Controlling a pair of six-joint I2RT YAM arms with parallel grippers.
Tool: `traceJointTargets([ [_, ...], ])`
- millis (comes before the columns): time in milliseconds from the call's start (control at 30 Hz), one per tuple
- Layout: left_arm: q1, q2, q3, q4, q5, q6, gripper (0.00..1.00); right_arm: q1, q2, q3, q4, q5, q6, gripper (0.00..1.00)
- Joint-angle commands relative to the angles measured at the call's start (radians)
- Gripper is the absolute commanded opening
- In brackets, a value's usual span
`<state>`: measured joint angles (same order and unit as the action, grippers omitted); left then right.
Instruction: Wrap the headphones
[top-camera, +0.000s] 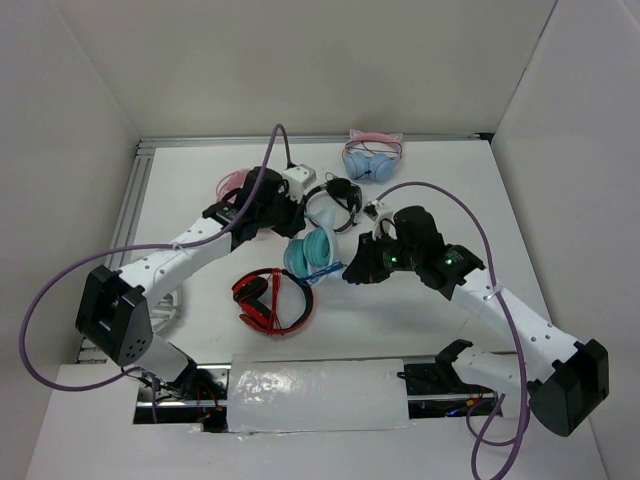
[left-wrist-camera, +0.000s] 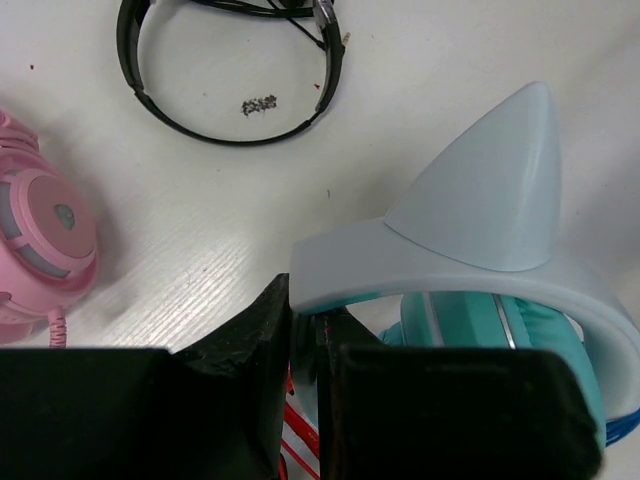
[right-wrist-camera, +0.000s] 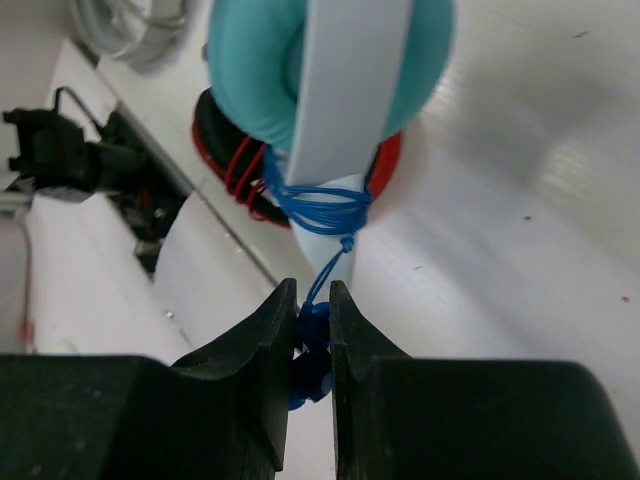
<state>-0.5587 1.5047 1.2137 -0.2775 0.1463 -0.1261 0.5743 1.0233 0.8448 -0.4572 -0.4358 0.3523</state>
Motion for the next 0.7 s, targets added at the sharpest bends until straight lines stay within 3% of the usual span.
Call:
traceJointTargets([
  [0,-0.035,0.025,0.014,0.072,-0.066,0.051,0.0,-0.008,0.006,0.054,0.014,-0.175,0.01,0.0],
  [133,-0.059,0.083,0.04,0.038,-0.142,0.026,0.0,-0.011,0.015,0.091,0.006,-0.147,0.033,0.0],
  [300,-0.076,0.114,0.099,-0.006,-0.085,-0.1,0.0,-0.013,0.056,0.117,0.049,-0.095,0.106,0.01],
  [400,-0.076,0.117,0.127,-0.063,-0.042,-0.209,0.0,0.009,0.092,0.125,0.048,0.032,0.096,0.01],
  [433,-0.075,0.115,0.138,-0.08,-0.031,-0.245,0.0,0.03,0.101,0.134,0.025,0.171,0.091,0.01],
  [567,-0.075,0.108,0.161,-0.156,-0.022,-0.371,0.0,0.062,0.171,0.184,-0.086,0.466,0.138,0.02],
  [667,-0.073,0.103,0.165,-0.173,0.039,-0.443,0.0,0.093,0.205,0.189,-0.072,0.534,0.168,0.04],
])
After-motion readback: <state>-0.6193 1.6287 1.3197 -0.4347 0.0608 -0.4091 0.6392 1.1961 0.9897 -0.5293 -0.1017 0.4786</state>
